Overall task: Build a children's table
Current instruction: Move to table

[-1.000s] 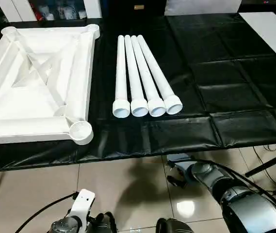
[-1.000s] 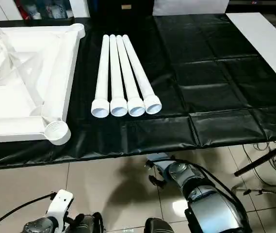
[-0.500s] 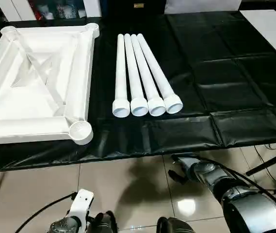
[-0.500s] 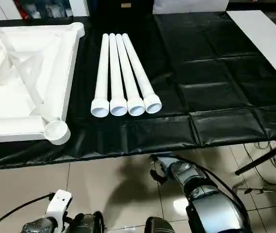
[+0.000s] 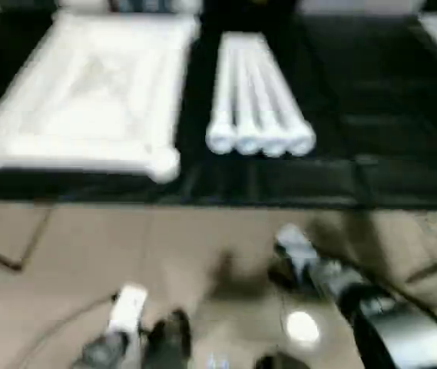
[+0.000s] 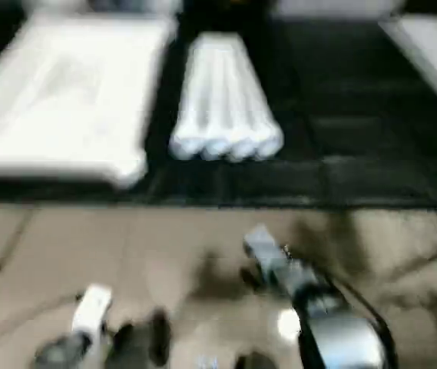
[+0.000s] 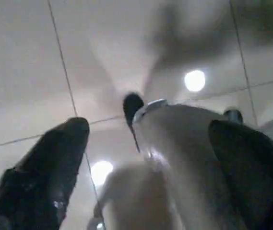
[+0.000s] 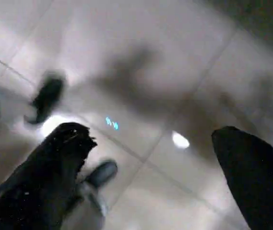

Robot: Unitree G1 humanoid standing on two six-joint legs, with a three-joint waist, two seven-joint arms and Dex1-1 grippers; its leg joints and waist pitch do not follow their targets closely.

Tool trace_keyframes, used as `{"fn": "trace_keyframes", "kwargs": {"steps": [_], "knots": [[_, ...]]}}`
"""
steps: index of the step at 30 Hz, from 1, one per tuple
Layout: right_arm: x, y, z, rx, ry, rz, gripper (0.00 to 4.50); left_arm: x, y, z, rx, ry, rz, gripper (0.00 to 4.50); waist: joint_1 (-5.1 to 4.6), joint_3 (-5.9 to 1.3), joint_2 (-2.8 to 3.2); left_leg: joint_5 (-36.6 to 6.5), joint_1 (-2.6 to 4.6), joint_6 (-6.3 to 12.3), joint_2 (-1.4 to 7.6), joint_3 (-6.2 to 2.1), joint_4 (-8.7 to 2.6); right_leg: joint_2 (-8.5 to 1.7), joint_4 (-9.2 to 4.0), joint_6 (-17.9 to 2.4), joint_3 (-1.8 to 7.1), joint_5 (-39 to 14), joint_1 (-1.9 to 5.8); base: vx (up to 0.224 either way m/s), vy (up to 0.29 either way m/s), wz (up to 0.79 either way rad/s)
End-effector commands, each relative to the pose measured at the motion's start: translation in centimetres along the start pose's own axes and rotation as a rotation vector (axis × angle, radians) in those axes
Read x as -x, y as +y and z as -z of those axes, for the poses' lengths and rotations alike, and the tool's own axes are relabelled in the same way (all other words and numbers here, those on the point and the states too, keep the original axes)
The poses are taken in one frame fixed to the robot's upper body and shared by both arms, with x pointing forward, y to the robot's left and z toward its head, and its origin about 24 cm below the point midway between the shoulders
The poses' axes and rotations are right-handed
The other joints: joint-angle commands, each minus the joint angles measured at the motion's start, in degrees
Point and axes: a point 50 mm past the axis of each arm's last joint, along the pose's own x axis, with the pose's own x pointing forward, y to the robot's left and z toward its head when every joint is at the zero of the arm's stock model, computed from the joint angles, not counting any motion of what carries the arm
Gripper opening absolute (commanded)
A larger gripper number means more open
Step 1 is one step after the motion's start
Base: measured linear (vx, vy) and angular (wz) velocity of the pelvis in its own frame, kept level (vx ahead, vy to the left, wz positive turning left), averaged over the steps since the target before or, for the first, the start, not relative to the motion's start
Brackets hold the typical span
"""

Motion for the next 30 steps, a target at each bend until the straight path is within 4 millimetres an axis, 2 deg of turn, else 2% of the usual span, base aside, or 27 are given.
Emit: {"fn": "trace_keyframes", "kwargs": {"steps": [1,2,3,4,5,6,7,8,9,10,11,12,13,16,18,20,23,24,26,27,30], "knots": [[0.0,-0.1,0.7,-0.031,-0.002,-0.005,4.50,0.5,0.5,1.3,0.019,0.035,-0.017,4.44,-0.98,-2.83,-0.38,-4.28,1.40,-0.58,5.36,-2.21,-6.03,-3.00,-8.16,-10.56,2.99,-9.46,0.68,0.036,0.071,-0.10],[0.0,0.1,0.4,-0.045,-0.045,-0.013,4.50,0.5,0.8,0.5,0.030,-0.018,-0.031,4.44,-2.69,-4.62,0.14,-1.77,2.79,3.10,6.03,-2.73,-5.78,-2.59,-6.27,-13.05,2.96,7.78,0.26,0.000,0.000,0.00],[0.0,0.1,0.4,-0.045,-0.046,-0.013,4.50,0.5,0.8,0.5,0.030,-0.020,-0.031,4.44,-2.83,-5.21,0.74,2.94,2.46,5.53,5.69,-2.52,-4.92,-2.79,-5.89,-14.25,2.63,14.78,0.72,0.000,0.000,0.00],[0.0,0.1,0.2,-0.054,-0.072,-0.013,4.50,0.5,0.9,0.1,0.034,-0.044,-0.036,4.44,-3.11,-5.49,0.55,11.79,1.71,10.65,5.02,-1.75,-3.73,-2.72,-5.41,-15.48,2.37,24.75,0.97,0.000,0.000,0.00],[0.0,0.1,0.0,-0.061,-0.100,-0.001,4.50,0.6,1.0,-0.4,0.045,-0.072,-0.035,4.44,-3.59,-5.64,-0.03,17.20,1.43,15.49,4.95,-1.26,-2.89,-2.97,-4.93,-16.64,2.53,30.59,0.60,0.000,0.000,0.00],[0.0,0.1,-0.2,-0.086,-0.137,0.001,4.50,0.7,1.1,-0.9,0.046,-0.098,-0.029,4.44,-3.79,-5.65,-0.12,17.70,1.00,17.21,4.91,-1.00,-2.70,-3.45,-4.75,-17.28,2.60,32.23,0.81,0.000,0.000,0.00],[0.1,0.2,-0.5,-0.084,-0.170,-0.015,4.50,0.9,1.1,-1.6,0.041,-0.138,0.000,4.44,-3.98,-5.58,0.09,15.90,-0.02,18.98,4.61,-0.44,-2.56,-4.31,-4.78,-18.18,2.60,33.87,1.26,0.000,0.000,0.00],[0.1,0.3,-0.7,-0.081,-0.192,-0.028,4.50,1.1,1.1,-2.1,0.036,-0.165,0.022,4.44,-4.43,-5.36,-0.05,13.48,-0.67,19.54,4.56,-0.22,-2.63,-4.53,-4.72,-18.84,2.57,34.67,1.35,0.000,0.000,0.00],[0.1,0.4,-1.0,-0.053,-0.216,-0.037,4.50,1.4,1.1,-2.6,0.001,-0.186,0.048,4.44,-4.46,-5.37,0.06,12.17,-0.76,19.56,4.65,-0.19,-2.58,-4.64,-4.70,-19.14,2.50,34.34,1.38,0.000,0.000,0.00],[0.2,0.5,-1.3,-0.017,-0.237,-0.048,4.50,1.8,1.0,-3.2,-0.053,-0.210,0.086,4.44,-4.80,-4.75,-0.12,7.73,-1.02,19.25,4.84,0.02,-3.04,-4.72,-5.16,-19.62,2.49,30.67,1.12,0.000,0.000,0.00],[0.2,0.5,-1.5,0.006,-0.244,-0.055,4.50,2.0,0.9,-3.4,-0.082,-0.219,0.108,4.44,-4.86,-4.41,0.11,2.20,-0.90,17.89,5.03,0.12,-3.61,-4.88,-5.78,-19.95,2.63,24.28,1.08,0.000,0.000,0.00],[0.2,0.6,-1.5,0.010,-0.246,-0.057,4.50,2.0,0.8,-3.4,-0.087,-0.220,0.111,4.44,-5.00,-4.34,0.08,0.06,-0.89,17.07,5.08,0.18,-3.86,-4.83,-5.99,-20.08,2.73,21.39,1.11,0.000,0.000,0.00],[0.2,0.8,-1.8,0.077,-0.254,-0.092,4.50,2.6,0.5,-3.7,-0.167,-0.236,0.174,4.44,-5.12,-4.16,0.33,-3.01,-0.73,15.28,5.15,0.24,-4.29,-4.63,-6.28,-20.33,2.97,16.95,0.97,0.000,0.000,0.00],[0.2,1.4,-1.8,0.196,-0.204,-0.175,4.50,3.4,0.3,-3.6,-0.267,-0.226,0.241,4.44,-5.67,-4.07,0.29,-6.95,-0.52,12.37,5.29,0.52,-4.86,-4.38,-6.66,-20.44,3.47,12.32,0.64,0.000,0.000,0.00],[0.2,1.5,-1.7,0.260,-0.177,-0.190,4.50,3.7,0.3,-3.5,-0.292,-0.221,0.258,4.44,-5.70,-4.20,0.44,-5.70,-0.33,12.16,5.19,0.80,-4.71,-4.21,-6.59,-20.61,3.65,13.75,0.40,0.000,0.000,0.00],[0.2,1.6,-1.8,0.357,-0.162,-0.208,4.50,4.5,0.3,-3.7,-0.331,-0.227,0.293,4.44,-5.55,-4.34,0.28,-3.36,-0.28,12.86,5.12,1.12,-4.47,-4.17,-6.37,-20.80,3.57,15.86,0.23,0.000,0.000,0.00],[0.3,1.6,-2.1,0.267,-0.236,-0.200,4.50,5.0,0.4,-4.2,-0.325,-0.262,0.298,4.44,-5.35,-4.25,0.13,-3.24,-0.33,13.45,5.19,1.40,-4.46,-4.43,-6.34,-20.61,3.82,16.55,0.25,0.000,0.000,0.00],[0.4,1.7,-2.2,0.251,-0.254,-0.208,4.50,5.5,0.3,-4.5,-0.316,-0.277,0.312,4.44,-5.28,-4.21,0.34,-3.14,-0.25,13.43,5.13,1.44,-4.46,-4.29,-6.30,-20.53,3.77,16.54,0.17,0.000,0.000,0.00],[0.4,1.9,-2.4,0.257,-0.274,-0.244,4.50,6.3,0.1,-5.0,-0.313,-0.306,0.348,4.44,-5.23,-4.38,0.34,-2.41,-0.30,13.74,5.24,1.48,-4.35,-4.26,-6.10,-20.90,3.63,17.78,0.17,0.000,0.000,0.00],[0.5,2.1,-2.4,0.236,-0.289,-0.271,4.50,7.1,-0.1,-5.3,-0.308,-0.327,0.368,4.44,-5.30,-4.21,0.68,-2.37,-0.38,13.90,5.12,1.49,-4.34,-4.10,-6.07,-20.94,3.58,17.83,0.10,0.000,0.000,0.00],[0.5,2.2,-2.3,0.118,-0.328,-0.291,4.50,8.1,-0.4,-6.0,-0.304,-0.353,0.388,4.44,-5.33,-4.24,0.64,-2.75,-0.39,14.59,5.22,1.56,-4.31,-4.14,-6.08,-21.33,3.71,18.42,0.23,0.000,0.000,0.00]]}}
